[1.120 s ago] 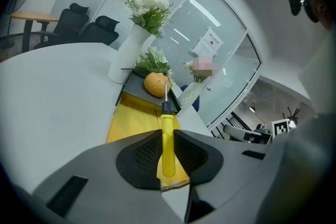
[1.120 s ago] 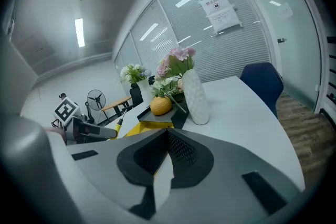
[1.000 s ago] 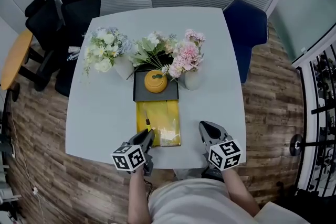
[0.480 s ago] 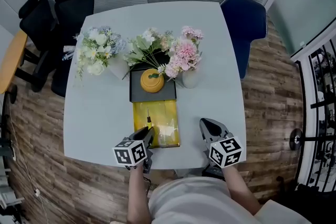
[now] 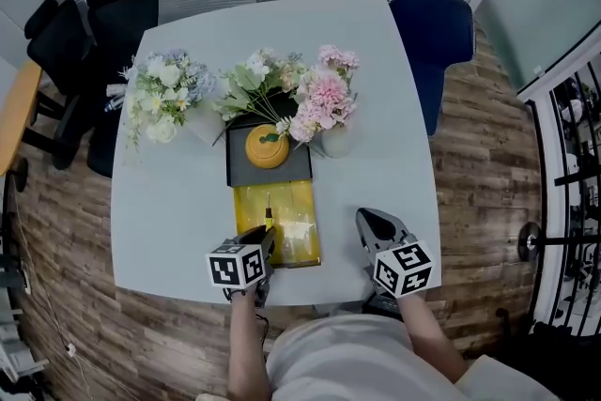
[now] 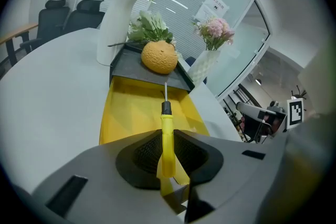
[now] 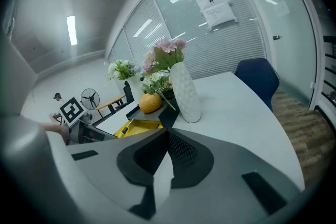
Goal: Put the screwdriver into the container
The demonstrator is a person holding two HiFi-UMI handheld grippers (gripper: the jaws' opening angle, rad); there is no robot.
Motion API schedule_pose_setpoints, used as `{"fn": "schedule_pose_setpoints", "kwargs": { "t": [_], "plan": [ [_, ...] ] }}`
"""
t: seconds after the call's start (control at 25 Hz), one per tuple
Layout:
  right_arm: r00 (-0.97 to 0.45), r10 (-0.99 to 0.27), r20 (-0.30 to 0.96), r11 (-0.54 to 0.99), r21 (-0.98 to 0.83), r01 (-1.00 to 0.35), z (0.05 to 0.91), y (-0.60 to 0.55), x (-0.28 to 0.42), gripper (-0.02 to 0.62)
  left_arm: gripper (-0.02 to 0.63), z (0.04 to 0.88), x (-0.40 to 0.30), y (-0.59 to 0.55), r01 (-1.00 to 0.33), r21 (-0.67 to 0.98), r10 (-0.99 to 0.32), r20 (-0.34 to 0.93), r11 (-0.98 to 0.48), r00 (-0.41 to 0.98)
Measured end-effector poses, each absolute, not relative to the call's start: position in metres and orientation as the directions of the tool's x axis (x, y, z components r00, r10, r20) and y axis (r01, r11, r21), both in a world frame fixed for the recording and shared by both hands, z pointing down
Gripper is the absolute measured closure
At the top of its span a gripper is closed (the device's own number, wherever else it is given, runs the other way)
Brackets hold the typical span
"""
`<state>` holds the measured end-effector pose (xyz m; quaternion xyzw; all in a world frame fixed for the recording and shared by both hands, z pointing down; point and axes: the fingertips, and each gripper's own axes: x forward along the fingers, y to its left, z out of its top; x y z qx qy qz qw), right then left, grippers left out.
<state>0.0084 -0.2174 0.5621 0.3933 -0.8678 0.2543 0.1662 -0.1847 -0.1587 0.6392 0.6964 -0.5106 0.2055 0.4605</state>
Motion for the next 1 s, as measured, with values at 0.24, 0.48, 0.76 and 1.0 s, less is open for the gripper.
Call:
{"fn": "schedule_pose_setpoints", "kwargs": {
  "t": [0.24, 0.48, 0.76, 1.0],
  "plan": [
    [-0.625, -0.603, 0.496, 0.547, -0.313, -0.776, 0.567, -0.223, 0.011, 0.580, 0.540, 0.650, -0.183, -0.161, -0.908, 0.414, -0.472, 0.789, -0.062, 0.392],
    [-0.617, -0.607, 0.500, 0.536, -0.315, -0.783, 0.569, -0.227, 0.015, 0.580, 0.540, 0.659, -0.179, -0.163, -0.918, 0.389, -0.420, 0.822, -0.077, 0.384],
    [-0.610, -0.610, 0.505, 0.526, -0.318, -0.789, 0.571, -0.229, 0.017, 0.580, 0.540, 0.670, -0.174, -0.162, -0.918, 0.388, -0.369, 0.843, -0.087, 0.391],
    [-0.609, -0.613, 0.503, 0.524, -0.318, -0.790, 0.571, -0.230, 0.017, 0.580, 0.540, 0.677, -0.175, -0.160, -0.924, 0.374, -0.346, 0.859, -0.081, 0.378]
  ]
}}
